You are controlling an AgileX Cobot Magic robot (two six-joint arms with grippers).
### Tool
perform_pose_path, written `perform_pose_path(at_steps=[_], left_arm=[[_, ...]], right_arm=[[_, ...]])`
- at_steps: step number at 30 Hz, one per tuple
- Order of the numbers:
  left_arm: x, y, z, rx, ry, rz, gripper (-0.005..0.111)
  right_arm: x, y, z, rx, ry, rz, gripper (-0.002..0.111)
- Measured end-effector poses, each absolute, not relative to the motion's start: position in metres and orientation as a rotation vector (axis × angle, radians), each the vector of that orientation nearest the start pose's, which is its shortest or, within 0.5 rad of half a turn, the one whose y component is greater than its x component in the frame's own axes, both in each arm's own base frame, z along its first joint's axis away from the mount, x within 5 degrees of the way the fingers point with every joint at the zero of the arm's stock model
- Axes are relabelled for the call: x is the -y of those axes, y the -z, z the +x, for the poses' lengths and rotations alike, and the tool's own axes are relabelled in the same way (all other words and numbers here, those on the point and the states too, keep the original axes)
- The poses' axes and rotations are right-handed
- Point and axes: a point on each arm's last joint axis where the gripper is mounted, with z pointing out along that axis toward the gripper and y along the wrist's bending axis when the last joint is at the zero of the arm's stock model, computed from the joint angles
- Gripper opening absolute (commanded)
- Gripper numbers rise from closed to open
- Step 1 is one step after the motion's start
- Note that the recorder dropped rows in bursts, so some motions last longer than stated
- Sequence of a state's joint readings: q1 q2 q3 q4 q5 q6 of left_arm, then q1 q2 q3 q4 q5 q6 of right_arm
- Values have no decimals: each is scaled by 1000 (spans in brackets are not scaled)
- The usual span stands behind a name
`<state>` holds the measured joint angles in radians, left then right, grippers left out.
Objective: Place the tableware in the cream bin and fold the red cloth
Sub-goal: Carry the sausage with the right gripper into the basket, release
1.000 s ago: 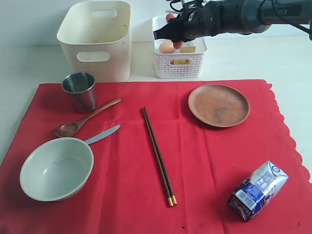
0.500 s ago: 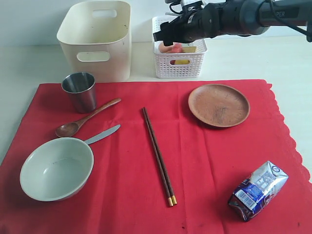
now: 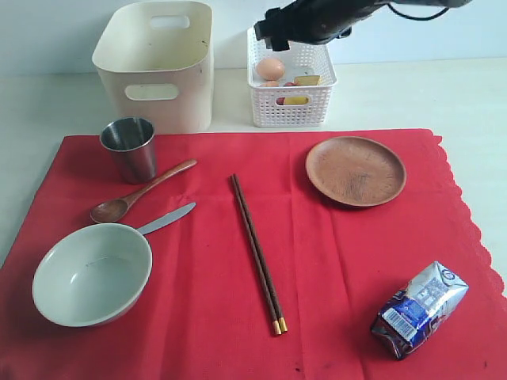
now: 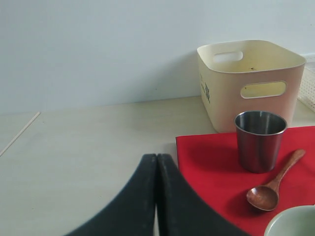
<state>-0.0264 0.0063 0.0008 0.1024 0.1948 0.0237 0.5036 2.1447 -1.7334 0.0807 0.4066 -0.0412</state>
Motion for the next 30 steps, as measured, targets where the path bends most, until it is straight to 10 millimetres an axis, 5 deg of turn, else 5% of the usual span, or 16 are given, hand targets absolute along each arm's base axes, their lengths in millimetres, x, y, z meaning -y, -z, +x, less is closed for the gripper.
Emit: perform_pose_path(at_steps=[9, 22, 30], left_arm=[[0, -195, 56, -1681, -90, 112, 1], [0, -195, 56, -1681, -90, 112, 1], [0, -195, 56, -1681, -90, 112, 1]], right_arm=[[-227, -273, 403, -2363, -299, -604, 75], [-198, -318, 346, -2589, -192, -934, 75], [-177, -345, 294, -2529, -264, -1113, 75]])
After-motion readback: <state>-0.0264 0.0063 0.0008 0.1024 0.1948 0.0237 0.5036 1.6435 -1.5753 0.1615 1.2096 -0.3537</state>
